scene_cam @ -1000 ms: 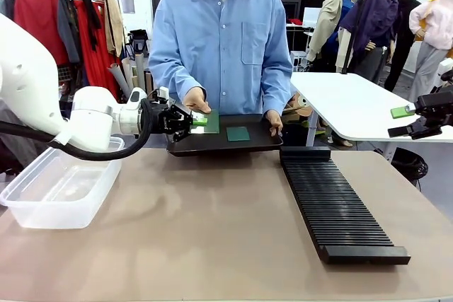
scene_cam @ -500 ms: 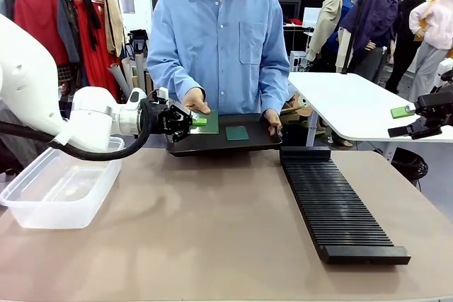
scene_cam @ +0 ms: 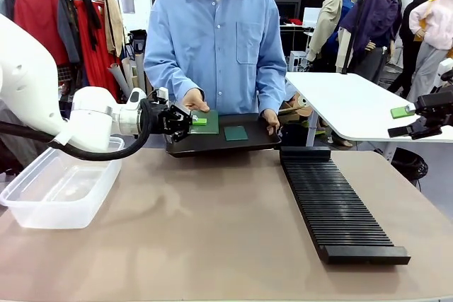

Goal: Sort PCBs into racks and boxes based on the side picked up.
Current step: If the short side of the Blank PCB is picked up, insert it into the PCB Rack ; if the long side is picked up, place it in the Organizing box.

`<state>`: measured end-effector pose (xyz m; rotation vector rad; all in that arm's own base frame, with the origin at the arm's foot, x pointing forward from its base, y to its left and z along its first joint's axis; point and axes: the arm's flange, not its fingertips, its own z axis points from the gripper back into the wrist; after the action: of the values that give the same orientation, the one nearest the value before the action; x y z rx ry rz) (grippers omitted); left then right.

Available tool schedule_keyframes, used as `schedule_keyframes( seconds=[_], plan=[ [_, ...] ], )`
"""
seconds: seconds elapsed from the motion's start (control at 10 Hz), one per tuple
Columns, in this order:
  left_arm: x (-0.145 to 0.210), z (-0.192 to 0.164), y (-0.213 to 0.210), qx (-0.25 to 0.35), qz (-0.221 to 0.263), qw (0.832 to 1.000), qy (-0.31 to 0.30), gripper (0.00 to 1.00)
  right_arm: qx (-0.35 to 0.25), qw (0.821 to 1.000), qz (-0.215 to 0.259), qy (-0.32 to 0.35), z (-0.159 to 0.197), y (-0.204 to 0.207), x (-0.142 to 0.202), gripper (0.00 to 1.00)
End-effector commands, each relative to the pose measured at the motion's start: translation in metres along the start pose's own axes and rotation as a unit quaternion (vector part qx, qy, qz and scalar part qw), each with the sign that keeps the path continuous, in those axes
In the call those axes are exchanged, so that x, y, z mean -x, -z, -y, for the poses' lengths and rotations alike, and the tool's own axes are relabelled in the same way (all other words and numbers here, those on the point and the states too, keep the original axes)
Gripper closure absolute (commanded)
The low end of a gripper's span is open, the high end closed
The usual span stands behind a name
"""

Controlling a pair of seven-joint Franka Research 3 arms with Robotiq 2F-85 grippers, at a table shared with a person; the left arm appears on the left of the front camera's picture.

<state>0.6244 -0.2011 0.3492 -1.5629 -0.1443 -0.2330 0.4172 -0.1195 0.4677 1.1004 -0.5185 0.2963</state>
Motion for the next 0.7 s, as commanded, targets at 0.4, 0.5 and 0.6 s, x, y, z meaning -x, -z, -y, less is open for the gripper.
schedule_keyframes(
  seconds=[0.4, 0.5, 0.6],
  plan=[
    [0.0004, 0.0016, 0.0016, 0.002, 0.0, 1.0, 0.005, 1.0, -0.002, 1.0, 0.001, 0.003, -0.0016, 0.0003, -0.0007, 0.0],
    [0.0004, 0.0016, 0.0016, 0.002, 0.0, 1.0, 0.005, 1.0, -0.002, 1.0, 0.001, 0.003, -0.0016, 0.0003, -0.0007, 0.0],
    [0.0004, 0.0016, 0.0016, 0.002, 0.0, 1.0, 0.005, 1.0, -0.002, 1.0, 0.001, 0.003, -0.0016, 0.0003, -0.0007, 0.0]
  ],
)
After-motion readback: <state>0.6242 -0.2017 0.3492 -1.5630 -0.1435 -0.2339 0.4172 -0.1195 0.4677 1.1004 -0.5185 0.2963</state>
